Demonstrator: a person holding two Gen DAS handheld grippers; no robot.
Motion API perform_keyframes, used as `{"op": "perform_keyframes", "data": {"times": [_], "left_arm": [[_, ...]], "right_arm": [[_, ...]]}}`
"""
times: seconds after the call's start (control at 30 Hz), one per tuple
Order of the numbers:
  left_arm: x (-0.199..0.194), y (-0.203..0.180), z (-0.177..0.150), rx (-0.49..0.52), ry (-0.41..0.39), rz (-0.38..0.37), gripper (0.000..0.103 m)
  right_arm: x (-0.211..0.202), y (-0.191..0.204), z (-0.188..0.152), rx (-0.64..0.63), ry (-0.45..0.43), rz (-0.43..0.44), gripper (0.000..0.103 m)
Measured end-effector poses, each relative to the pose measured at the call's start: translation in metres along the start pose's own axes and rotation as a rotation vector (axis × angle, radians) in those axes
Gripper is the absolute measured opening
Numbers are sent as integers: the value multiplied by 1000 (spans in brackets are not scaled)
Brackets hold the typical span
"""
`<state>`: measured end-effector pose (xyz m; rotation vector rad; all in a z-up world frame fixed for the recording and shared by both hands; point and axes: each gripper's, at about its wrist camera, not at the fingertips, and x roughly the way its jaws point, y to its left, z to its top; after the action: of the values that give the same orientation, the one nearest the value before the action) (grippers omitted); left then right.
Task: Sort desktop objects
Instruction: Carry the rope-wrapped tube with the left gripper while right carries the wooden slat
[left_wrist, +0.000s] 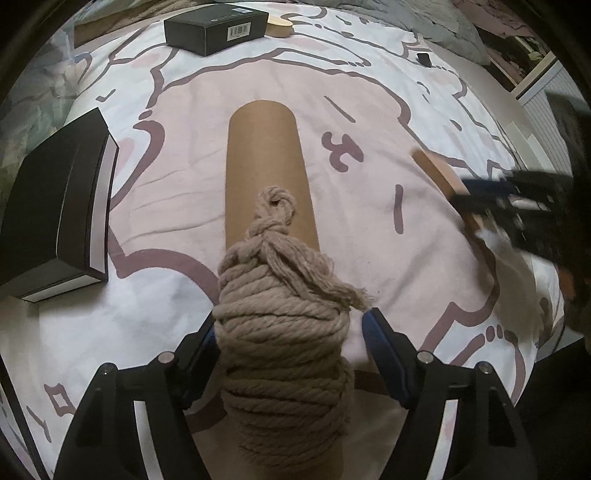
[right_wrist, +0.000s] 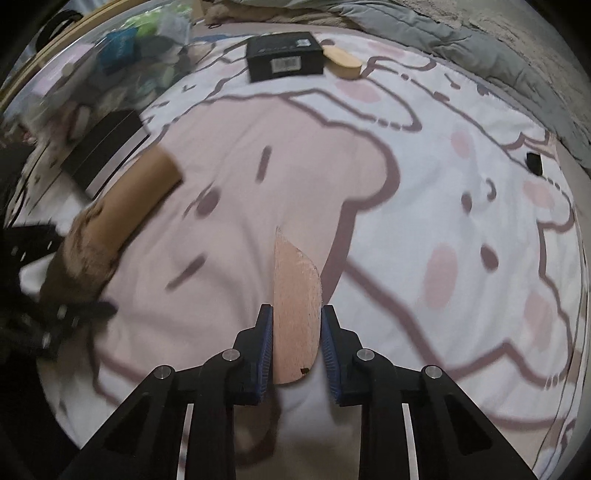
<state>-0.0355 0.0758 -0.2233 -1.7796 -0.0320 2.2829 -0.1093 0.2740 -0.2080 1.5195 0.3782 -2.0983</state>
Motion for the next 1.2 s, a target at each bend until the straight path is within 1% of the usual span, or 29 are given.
{"op": "perform_keyframes", "data": {"times": [0.2,0.27,0.37,0.53,0.63,0.7,0.9,1.03,1.1,1.2], "left_arm": [[0,4,-6,20,-15,17,75],[0,5,-7,18,-21,18,75],[1,6,-7,16,-23,14,75],[-2,9,-6,11,-26,3,73],[-5,12,-7,5,-21,-1,68],[-5,12,-5,-9,-8,2,60],[-7,19,-2,-38,15,8,59],[-4,15,1,-30,18,26,59],[-4,14,2,-32,16,30,55],[-6,14,2,-26,15,32,54]], "right_arm": [[-8,17,-27,9,13,30,26],[-7,21,-32,1,-3,16,26],[-5,20,-37,21,-36,11,26],[-1,19,-35,38,-40,14,26],[-1,21,-29,48,-34,22,26],[-1,22,-28,56,-26,24,26],[5,24,-23,75,11,11,26],[7,24,-21,72,10,9,26],[7,24,-21,70,3,7,26],[5,24,-19,67,-3,-2,26]]}}
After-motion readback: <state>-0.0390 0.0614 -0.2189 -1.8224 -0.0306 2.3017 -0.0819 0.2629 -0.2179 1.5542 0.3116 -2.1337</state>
